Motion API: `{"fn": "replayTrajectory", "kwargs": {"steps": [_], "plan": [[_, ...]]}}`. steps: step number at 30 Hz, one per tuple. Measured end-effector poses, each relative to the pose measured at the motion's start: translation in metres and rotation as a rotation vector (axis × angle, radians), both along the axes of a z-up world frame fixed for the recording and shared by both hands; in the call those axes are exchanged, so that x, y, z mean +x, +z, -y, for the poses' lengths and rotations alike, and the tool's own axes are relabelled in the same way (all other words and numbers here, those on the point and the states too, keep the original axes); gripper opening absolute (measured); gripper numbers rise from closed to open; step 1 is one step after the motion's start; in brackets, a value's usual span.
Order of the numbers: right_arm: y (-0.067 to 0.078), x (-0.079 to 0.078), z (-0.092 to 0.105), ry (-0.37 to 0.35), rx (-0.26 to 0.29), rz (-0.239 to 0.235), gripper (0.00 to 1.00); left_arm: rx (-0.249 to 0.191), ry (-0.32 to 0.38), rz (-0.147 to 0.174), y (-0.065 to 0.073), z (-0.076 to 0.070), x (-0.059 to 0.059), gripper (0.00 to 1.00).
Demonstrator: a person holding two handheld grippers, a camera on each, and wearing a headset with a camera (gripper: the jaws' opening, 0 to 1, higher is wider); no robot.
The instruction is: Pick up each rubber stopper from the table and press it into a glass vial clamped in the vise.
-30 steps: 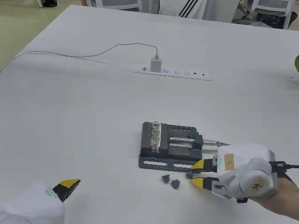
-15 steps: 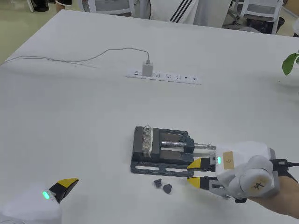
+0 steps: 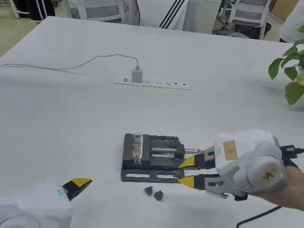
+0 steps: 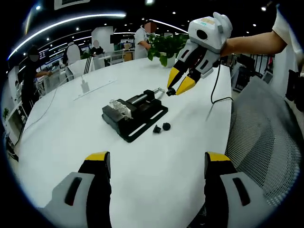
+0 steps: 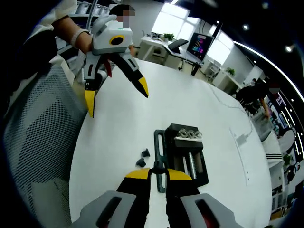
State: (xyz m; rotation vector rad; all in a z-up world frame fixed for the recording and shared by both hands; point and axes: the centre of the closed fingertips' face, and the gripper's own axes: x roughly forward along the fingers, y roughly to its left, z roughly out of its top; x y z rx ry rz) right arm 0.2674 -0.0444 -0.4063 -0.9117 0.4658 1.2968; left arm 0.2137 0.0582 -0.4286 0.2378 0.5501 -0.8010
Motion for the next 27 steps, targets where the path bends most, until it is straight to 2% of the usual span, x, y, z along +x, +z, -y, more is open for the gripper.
{"fn": "replayTrajectory", "kwargs": {"steps": [7,12,17,21,24,27], "plan": [[0.016,-0.012,-0.009,0.044,-0.013,0.018,0.08,0.051,-0.053,0.016,0.003,0.007,0.009,0.69],[0.025,-0.018,-0.015,0.079,-0.02,0.034,0.08,0.064,-0.099,0.05,0.014,0.016,0.017,0.58],[0.025,-0.027,-0.019,0.122,-0.051,0.037,0.08,0.13,-0.196,0.086,0.017,0.031,0.021,0.46],[0.022,-0.031,-0.02,0.14,-0.076,0.029,0.08,0.142,-0.265,0.107,0.021,0.046,0.02,0.37],[0.019,-0.035,-0.02,0.148,-0.09,0.007,0.08,0.186,-0.332,0.137,0.023,0.056,0.02,0.33],[0.016,-0.038,-0.02,0.156,-0.105,-0.004,0.08,0.209,-0.369,0.148,0.024,0.063,0.02,0.29]]}}
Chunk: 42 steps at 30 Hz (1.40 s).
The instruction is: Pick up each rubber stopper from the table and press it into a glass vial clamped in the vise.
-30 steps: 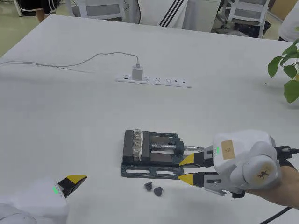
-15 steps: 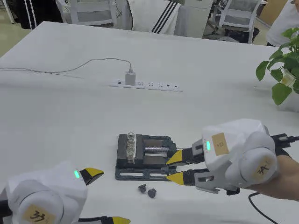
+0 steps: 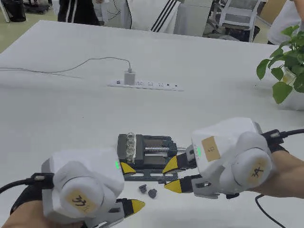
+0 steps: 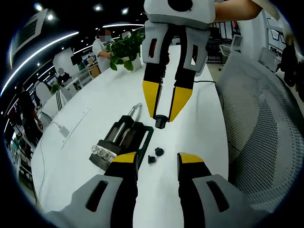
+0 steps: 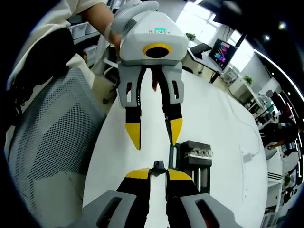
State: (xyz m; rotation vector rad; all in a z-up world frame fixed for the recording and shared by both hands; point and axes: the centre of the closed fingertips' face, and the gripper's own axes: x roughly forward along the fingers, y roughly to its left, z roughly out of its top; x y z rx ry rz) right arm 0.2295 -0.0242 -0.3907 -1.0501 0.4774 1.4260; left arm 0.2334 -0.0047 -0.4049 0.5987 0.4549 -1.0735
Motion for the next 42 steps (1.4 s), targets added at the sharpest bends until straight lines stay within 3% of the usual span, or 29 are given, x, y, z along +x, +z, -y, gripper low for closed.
{"fn": "replayTrajectory", "kwargs": {"steps": [2,13,30,42], "plan": [[-0.002,-0.002,0.0,0.003,-0.008,-0.01,0.08,0.013,-0.027,0.009,0.001,0.004,0.0,0.24],[-0.009,-0.007,-0.003,-0.012,-0.031,-0.052,0.07,0.044,-0.093,-0.004,0.0,0.018,-0.007,0.12],[-0.015,-0.016,-0.003,0.008,-0.049,-0.075,0.07,0.05,-0.128,-0.032,0.0,0.026,-0.013,0.06],[-0.017,-0.021,-0.004,0.007,-0.059,-0.097,0.07,0.057,-0.124,-0.072,-0.005,0.027,-0.017,0.05]]}}
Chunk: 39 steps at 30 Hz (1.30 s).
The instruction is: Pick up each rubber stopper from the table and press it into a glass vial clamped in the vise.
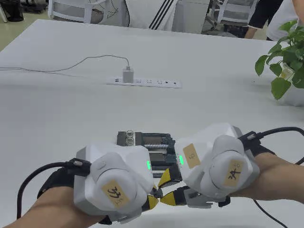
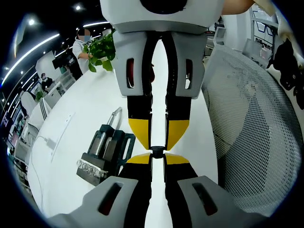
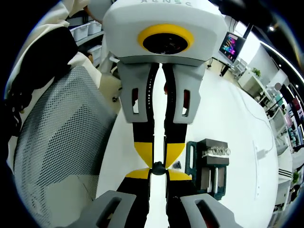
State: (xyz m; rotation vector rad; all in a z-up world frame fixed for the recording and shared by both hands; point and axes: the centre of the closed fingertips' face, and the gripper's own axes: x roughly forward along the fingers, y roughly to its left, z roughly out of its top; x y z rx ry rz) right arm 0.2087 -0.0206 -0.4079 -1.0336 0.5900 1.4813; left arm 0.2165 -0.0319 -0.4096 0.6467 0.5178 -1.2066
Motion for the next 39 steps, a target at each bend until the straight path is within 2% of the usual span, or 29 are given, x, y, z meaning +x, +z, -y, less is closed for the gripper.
{"fn": "replayTrajectory", "kwargs": {"steps": [7,13,19,22,24,25,28,31,34,37,39], "plan": [[0.0,-0.002,-0.001,-0.001,0.003,-0.006,0.07,-0.006,0.011,-0.014,-0.001,-0.001,-0.001,0.05],[-0.002,-0.004,0.0,-0.008,0.022,-0.034,0.08,-0.054,0.042,-0.049,-0.003,-0.002,-0.003,0.04],[0.001,-0.004,0.001,-0.018,0.055,-0.068,0.08,-0.102,0.06,-0.062,-0.001,-0.001,-0.005,0.04],[0.005,0.0,0.003,-0.047,0.082,-0.08,0.16,-0.113,0.066,-0.071,-0.002,-0.002,-0.006,0.04],[0.009,0.001,0.003,-0.071,0.12,-0.118,0.18,-0.129,0.077,-0.077,-0.002,-0.004,-0.007,0.04],[0.012,0.0,0.004,-0.092,0.149,-0.158,0.17,-0.144,0.084,-0.077,-0.001,-0.004,-0.007,0.04],[0.014,0.0,0.006,-0.125,0.196,-0.217,0.19,-0.18,0.115,-0.079,0.003,-0.006,-0.004,0.04],[0.016,0.0,0.007,-0.166,0.238,-0.274,0.16,-0.207,0.129,-0.077,0.007,-0.008,-0.002,0.04],[0.016,-0.001,0.006,-0.183,0.256,-0.304,0.17,-0.216,0.136,-0.073,0.009,-0.009,-0.001,0.04],[0.016,-0.001,0.003,-0.182,0.26,-0.297,0.16,-0.221,0.133,-0.08,0.009,-0.009,-0.002,0.04],[0.016,-0.002,0.001,-0.183,0.262,-0.308,0.15,-0.224,0.127,-0.081,0.01,-0.008,-0.003,0.04]]}}
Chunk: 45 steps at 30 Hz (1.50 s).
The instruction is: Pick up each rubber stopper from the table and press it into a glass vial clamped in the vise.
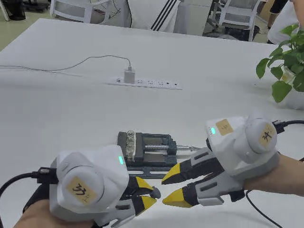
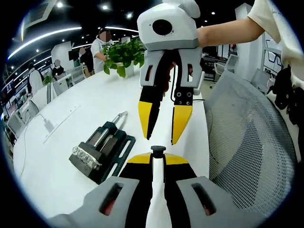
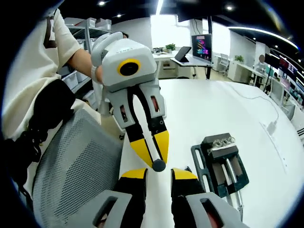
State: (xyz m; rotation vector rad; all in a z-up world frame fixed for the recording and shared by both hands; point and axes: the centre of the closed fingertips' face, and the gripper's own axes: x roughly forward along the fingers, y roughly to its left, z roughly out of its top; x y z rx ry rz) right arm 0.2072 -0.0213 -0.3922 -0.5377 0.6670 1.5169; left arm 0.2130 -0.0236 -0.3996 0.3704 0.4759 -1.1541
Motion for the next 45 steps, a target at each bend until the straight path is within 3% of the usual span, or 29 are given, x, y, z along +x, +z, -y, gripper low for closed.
{"fn": "replayTrajectory", "kwargs": {"steps": [12,22,32,45], "plan": [[-0.001,-0.0022,-0.0049,0.008,-0.005,-0.015,0.08,-0.012,-0.006,0.012,0.0038,0.0031,-0.0009,0.04],[-0.0003,-0.0029,-0.0049,0.007,-0.004,-0.016,0.08,-0.012,-0.01,0.011,0.0044,0.0029,-0.0012,0.04],[0.0016,-0.0051,-0.0028,0.012,-0.005,-0.037,0.07,-0.002,-0.041,0.039,0.0054,0.0045,-0.0032,0.04],[0.0019,-0.0061,-0.0029,0.038,-0.018,-0.038,0.06,-0.016,-0.041,0.036,0.006,0.0044,-0.0042,0.04]]}}
